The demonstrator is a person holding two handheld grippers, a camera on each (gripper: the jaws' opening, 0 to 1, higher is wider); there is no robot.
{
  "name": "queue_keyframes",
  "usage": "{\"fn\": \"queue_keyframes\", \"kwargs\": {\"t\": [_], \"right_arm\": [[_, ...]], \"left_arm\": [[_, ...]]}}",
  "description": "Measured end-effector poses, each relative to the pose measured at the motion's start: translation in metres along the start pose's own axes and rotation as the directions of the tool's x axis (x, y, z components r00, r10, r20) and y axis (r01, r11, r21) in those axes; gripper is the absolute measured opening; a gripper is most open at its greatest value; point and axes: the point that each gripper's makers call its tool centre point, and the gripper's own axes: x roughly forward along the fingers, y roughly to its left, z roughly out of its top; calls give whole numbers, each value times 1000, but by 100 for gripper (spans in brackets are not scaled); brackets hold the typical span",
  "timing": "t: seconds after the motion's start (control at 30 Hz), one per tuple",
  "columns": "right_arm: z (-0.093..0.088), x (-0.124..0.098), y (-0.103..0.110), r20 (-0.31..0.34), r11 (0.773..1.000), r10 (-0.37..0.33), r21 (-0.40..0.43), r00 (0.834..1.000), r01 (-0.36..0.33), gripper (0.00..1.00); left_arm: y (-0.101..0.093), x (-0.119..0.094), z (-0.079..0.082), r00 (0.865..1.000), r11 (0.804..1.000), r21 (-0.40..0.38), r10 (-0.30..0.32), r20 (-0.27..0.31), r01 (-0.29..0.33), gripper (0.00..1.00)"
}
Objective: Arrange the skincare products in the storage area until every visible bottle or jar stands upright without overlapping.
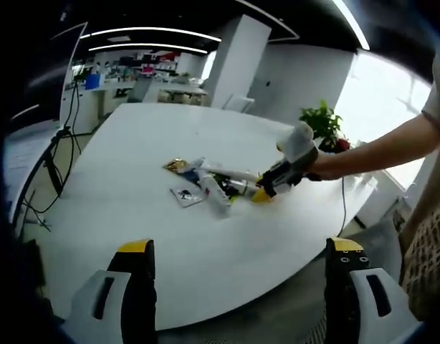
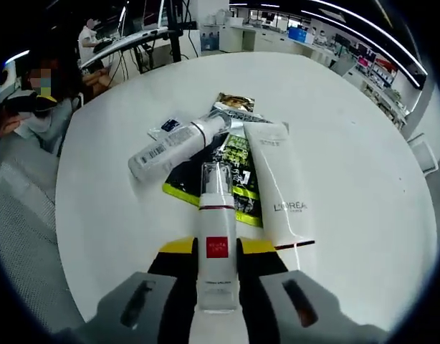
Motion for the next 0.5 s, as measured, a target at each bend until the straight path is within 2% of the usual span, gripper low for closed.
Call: {"fn": "queue_keyframes", "kwargs": {"t": [0.33,0.5], "right_arm": [[0,-4,1,32,997,-13,82,999,10,20],[5,-12,4,57,997,-22,76,998,17,20]], "left_arm": [[1,0,0,1000,1000,-8,2,1,-2,97],[1,0,0,1000,1000,-10,1,1,-1,97]]}}
